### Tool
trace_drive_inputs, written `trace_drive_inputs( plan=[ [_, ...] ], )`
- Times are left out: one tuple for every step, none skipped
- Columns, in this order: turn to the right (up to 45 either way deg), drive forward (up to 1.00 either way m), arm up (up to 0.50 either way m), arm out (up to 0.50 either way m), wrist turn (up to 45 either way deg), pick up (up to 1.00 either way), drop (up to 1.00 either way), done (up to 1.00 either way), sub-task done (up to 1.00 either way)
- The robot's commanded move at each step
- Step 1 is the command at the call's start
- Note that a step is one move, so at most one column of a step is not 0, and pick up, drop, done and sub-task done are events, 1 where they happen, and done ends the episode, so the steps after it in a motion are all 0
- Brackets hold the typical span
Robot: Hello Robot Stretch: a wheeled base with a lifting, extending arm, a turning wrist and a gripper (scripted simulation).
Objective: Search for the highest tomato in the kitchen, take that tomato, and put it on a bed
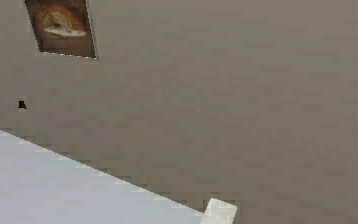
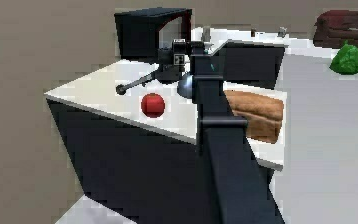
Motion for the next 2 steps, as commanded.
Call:
trace_drive_inputs(
  plan=[
    [0.0, 0.00, 0.00, 0.00, 21.0, 0.00, 0.00, 0.00, 0.00],
    [0.0, 0.00, -0.10, 0.00, 0.0, 0.00, 0.00, 0.00, 0.00]
  ],
)
